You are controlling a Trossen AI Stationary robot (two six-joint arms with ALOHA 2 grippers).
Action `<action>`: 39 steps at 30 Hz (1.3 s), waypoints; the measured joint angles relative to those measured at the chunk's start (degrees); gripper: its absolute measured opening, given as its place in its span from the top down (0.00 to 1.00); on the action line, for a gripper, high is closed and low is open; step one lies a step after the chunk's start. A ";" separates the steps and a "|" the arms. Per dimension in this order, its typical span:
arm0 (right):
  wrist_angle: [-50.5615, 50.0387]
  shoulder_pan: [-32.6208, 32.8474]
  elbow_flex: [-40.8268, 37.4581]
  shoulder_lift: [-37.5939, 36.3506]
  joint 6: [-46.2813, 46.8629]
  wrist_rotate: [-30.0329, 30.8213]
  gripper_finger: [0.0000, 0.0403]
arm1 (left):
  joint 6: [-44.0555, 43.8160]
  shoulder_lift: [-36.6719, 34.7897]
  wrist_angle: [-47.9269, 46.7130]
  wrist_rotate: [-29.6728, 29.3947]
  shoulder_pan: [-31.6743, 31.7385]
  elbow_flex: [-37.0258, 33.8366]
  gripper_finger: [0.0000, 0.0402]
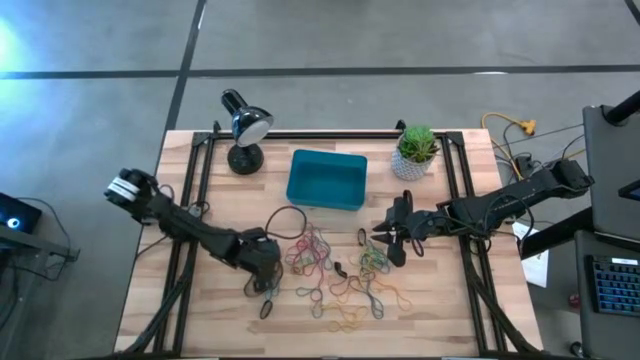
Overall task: Pick and place rubber bands into bin
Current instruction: Put the black rubber band into the blue bin
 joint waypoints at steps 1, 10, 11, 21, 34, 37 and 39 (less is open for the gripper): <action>0.00 0.00 0.00 0.00 0.00 0.00 0.75 | -0.87 0.58 -0.02 -0.27 -0.08 0.18 0.47; -0.42 0.00 0.00 0.00 -0.19 -0.02 0.78 | -2.92 1.34 1.06 -1.19 0.14 -0.10 0.63; -0.42 0.00 0.00 0.00 -0.23 -0.02 0.78 | -2.94 1.16 1.19 -1.24 0.17 -0.16 0.67; -0.40 0.00 -0.02 0.00 -0.35 -0.02 0.82 | -2.99 0.61 2.17 -1.39 0.36 -0.72 0.98; -0.35 -0.01 -0.02 0.00 -0.27 -0.04 0.82 | 3.57 -13.28 1.14 -17.33 2.07 4.36 1.00; -0.40 0.00 -0.02 0.00 -0.44 -0.07 0.83 | 7.98 -17.41 1.46 -23.41 3.88 5.60 1.00; -0.48 0.00 -0.02 0.00 -0.46 -0.07 0.84 | 11.52 -19.19 1.65 -25.57 5.74 6.24 1.00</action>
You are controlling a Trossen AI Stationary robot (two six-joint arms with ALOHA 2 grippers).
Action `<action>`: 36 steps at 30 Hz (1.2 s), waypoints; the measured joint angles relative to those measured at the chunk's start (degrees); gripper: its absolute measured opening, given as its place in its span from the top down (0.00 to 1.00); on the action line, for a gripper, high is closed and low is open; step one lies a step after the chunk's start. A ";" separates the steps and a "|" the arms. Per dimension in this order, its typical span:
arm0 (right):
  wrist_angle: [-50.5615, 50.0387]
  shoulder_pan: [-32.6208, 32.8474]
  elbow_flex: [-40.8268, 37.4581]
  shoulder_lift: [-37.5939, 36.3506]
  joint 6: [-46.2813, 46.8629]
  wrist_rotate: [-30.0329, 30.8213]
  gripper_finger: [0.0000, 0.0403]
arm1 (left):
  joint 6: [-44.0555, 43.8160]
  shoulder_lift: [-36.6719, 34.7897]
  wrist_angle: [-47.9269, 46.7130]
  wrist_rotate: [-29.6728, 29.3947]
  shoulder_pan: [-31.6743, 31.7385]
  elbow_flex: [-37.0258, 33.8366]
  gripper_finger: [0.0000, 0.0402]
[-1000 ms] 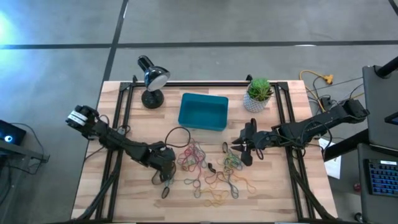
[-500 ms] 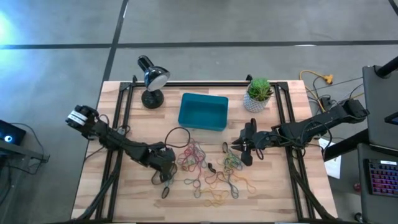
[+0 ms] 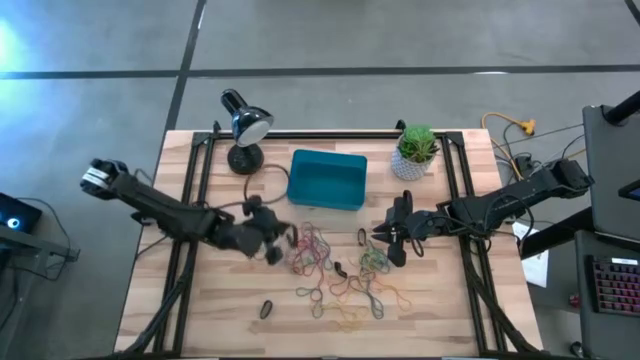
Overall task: Pick and place rubber bands into bin
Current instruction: Put the black rubber band into the blue bin
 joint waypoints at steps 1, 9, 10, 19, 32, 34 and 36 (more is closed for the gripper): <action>0.02 0.00 0.00 0.00 0.00 0.00 0.84 | 1.89 -0.74 0.42 -0.86 1.04 0.14 1.00; 0.06 0.00 0.00 0.00 0.11 0.02 0.84 | 16.61 -1.31 19.91 9.35 10.43 0.26 1.00; 0.06 0.00 0.00 0.00 0.16 0.02 0.84 | 18.15 -0.88 22.60 12.25 11.04 0.26 1.00; 0.11 -0.02 0.00 0.00 0.42 0.02 0.85 | 18.57 6.47 26.68 26.31 14.16 0.44 1.00; 0.15 -0.02 0.00 0.00 0.51 0.02 0.85 | 23.11 18.72 33.39 15.39 22.10 6.31 1.00; 0.15 -0.02 0.00 0.00 0.95 0.03 0.85 | 23.11 20.48 33.28 14.17 23.18 7.56 1.00; 0.18 -0.01 0.00 0.00 1.59 0.04 0.85 | 23.12 22.07 33.43 13.20 23.81 9.06 1.00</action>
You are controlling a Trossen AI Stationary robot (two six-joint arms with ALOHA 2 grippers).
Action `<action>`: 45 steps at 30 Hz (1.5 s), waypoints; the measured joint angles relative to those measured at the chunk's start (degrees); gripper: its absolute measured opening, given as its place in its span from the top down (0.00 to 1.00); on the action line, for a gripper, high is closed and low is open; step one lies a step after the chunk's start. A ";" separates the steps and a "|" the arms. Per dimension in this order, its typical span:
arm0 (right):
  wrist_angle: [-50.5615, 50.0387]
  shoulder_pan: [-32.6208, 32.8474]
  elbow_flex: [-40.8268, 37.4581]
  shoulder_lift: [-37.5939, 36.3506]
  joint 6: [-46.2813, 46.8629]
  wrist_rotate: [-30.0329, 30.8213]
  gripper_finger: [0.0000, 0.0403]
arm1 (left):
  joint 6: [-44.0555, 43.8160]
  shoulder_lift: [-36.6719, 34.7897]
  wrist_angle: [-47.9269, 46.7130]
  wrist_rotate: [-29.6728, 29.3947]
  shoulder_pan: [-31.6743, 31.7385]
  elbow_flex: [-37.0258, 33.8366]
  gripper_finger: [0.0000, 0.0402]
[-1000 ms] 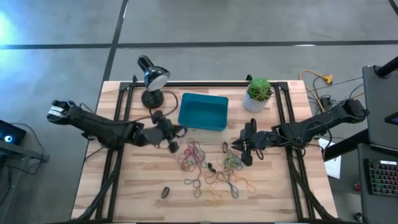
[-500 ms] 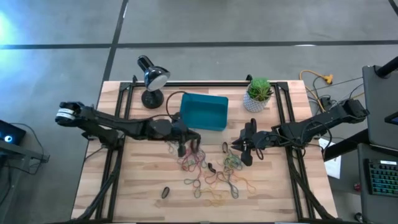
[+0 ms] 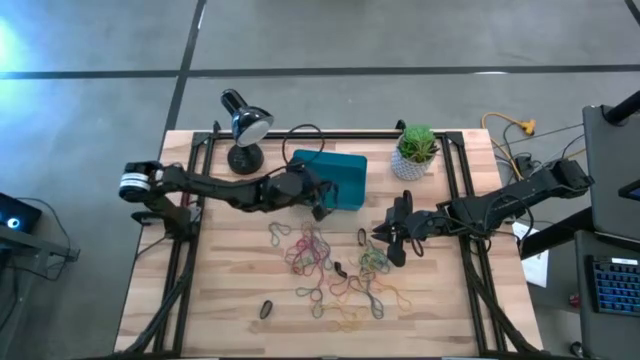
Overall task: Pick and place rubber bands into bin
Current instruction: Put the black rubber band into the blue bin
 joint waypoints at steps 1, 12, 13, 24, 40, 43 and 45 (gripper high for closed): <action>-0.01 0.01 0.00 0.00 0.37 0.00 0.85 | 0.01 0.65 -0.15 -1.01 0.19 0.68 1.00; 0.03 -0.01 0.00 0.00 2.11 0.01 0.85 | 2.08 1.87 -0.52 -11.18 0.99 4.53 1.00; 0.04 -0.01 0.00 0.00 2.11 0.07 0.85 | 2.06 1.88 -0.53 -11.19 1.22 4.53 1.00; 0.17 0.01 0.00 0.00 2.06 1.64 0.85 | 3.63 4.96 -7.27 -7.89 2.39 4.18 0.98; 0.34 -0.01 0.00 0.00 1.90 3.40 0.85 | 4.29 4.10 -10.04 -4.81 2.98 4.55 0.71; 0.39 -0.04 0.00 0.00 1.89 4.50 0.85 | -0.54 4.20 -18.77 -4.76 3.94 5.85 0.70; 0.42 -0.08 0.00 0.00 1.91 4.59 0.85 | -4.05 4.20 -23.56 -4.90 4.19 6.75 0.69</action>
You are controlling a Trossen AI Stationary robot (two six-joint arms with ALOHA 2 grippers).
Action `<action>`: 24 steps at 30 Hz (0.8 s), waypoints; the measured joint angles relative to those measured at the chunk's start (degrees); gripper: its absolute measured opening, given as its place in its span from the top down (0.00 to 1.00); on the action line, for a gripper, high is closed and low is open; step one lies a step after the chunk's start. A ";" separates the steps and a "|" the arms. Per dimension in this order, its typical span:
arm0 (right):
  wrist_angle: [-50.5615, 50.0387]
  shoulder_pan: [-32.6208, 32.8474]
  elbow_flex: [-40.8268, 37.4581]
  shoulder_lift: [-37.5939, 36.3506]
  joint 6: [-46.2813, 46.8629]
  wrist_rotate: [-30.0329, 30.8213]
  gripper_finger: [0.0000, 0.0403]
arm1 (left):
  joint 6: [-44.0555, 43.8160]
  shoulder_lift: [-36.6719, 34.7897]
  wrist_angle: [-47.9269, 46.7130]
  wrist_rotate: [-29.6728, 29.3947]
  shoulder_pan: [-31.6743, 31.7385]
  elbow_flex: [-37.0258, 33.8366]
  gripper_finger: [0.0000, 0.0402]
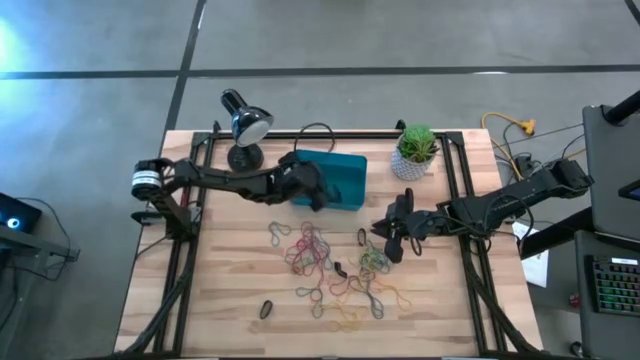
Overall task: Pick and place rubber bands into bin
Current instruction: Put the black rubber band into the blue bin, then put the top black rubber band into the blue bin
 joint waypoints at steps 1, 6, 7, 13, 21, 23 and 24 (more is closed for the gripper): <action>-0.01 0.01 0.00 0.00 0.00 0.00 0.85 | -0.43 -0.08 -1.53 -0.01 0.03 0.33 0.69; -0.05 -0.04 0.00 0.00 -0.17 0.00 0.85 | 0.85 -0.89 -2.36 0.62 -0.89 1.99 0.69; -0.02 -0.06 0.00 0.00 -0.17 0.00 0.85 | 1.32 -1.14 -2.42 1.66 -1.15 2.30 0.69; -0.12 -0.06 -0.84 3.24 -1.38 -0.28 0.85 | 2.69 -5.09 -2.72 14.27 -3.42 2.15 0.69; 3.81 -0.17 -2.19 14.06 0.46 -0.20 0.85 | 2.97 -13.77 -8.70 16.58 -8.87 -0.67 0.69; 6.98 -0.24 -2.14 17.19 0.49 -0.31 0.85 | 2.47 -15.93 -9.15 16.29 -9.97 -2.06 0.69; 7.59 -0.28 -1.94 18.49 0.54 -0.44 0.85 | 2.19 -17.37 -9.26 15.98 -10.46 -2.80 0.69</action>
